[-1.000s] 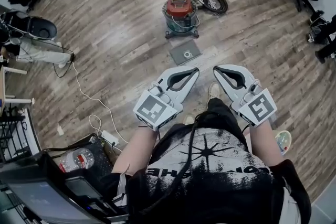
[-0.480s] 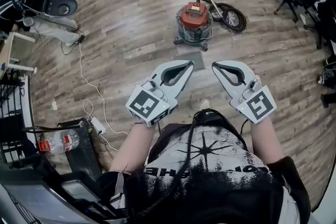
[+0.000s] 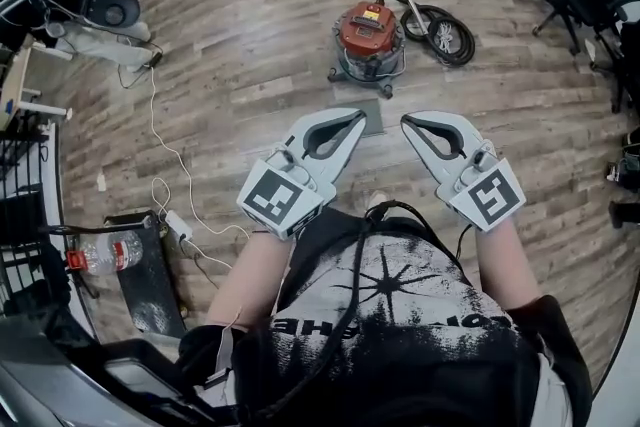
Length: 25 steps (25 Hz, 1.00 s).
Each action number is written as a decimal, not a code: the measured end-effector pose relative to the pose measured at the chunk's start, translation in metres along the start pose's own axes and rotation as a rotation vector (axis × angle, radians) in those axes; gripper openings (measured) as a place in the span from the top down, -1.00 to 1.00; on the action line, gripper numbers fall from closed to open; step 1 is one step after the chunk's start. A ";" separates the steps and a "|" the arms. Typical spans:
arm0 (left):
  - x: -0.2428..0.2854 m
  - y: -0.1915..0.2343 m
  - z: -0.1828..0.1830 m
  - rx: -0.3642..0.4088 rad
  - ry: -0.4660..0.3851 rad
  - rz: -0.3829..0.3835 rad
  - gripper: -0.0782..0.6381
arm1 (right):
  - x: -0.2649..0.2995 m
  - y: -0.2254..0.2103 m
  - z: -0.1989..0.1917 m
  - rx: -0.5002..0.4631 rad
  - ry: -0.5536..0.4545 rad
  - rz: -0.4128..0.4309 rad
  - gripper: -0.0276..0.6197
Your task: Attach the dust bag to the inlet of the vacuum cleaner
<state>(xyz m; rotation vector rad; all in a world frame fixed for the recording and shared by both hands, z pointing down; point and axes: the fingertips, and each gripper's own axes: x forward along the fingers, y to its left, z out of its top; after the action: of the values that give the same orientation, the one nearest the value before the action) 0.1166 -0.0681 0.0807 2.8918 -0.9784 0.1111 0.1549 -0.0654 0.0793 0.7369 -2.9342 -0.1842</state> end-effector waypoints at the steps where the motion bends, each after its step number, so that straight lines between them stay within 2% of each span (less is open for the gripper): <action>1: 0.003 0.002 -0.002 -0.007 0.009 0.007 0.78 | 0.000 -0.004 0.000 0.002 -0.001 0.001 0.89; 5: 0.012 0.012 -0.004 -0.023 0.014 0.018 0.78 | 0.004 -0.015 -0.004 0.010 0.005 0.003 0.89; 10: 0.007 0.032 -0.008 -0.036 0.019 -0.006 0.78 | 0.023 -0.020 -0.006 0.011 0.029 -0.018 0.89; 13: 0.004 0.049 -0.008 -0.032 0.023 -0.036 0.78 | 0.040 -0.025 -0.006 0.018 0.036 -0.046 0.89; 18: -0.005 0.084 -0.001 0.027 0.045 -0.095 0.78 | 0.077 -0.033 -0.004 0.013 0.033 -0.104 0.89; 25: -0.015 0.131 -0.002 0.021 0.039 -0.194 0.78 | 0.124 -0.045 -0.002 0.010 0.043 -0.213 0.89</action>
<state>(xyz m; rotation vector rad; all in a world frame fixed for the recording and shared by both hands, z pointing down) 0.0246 -0.1626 0.0887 2.9718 -0.6896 0.1648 0.0679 -0.1640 0.0846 1.0411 -2.8144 -0.1700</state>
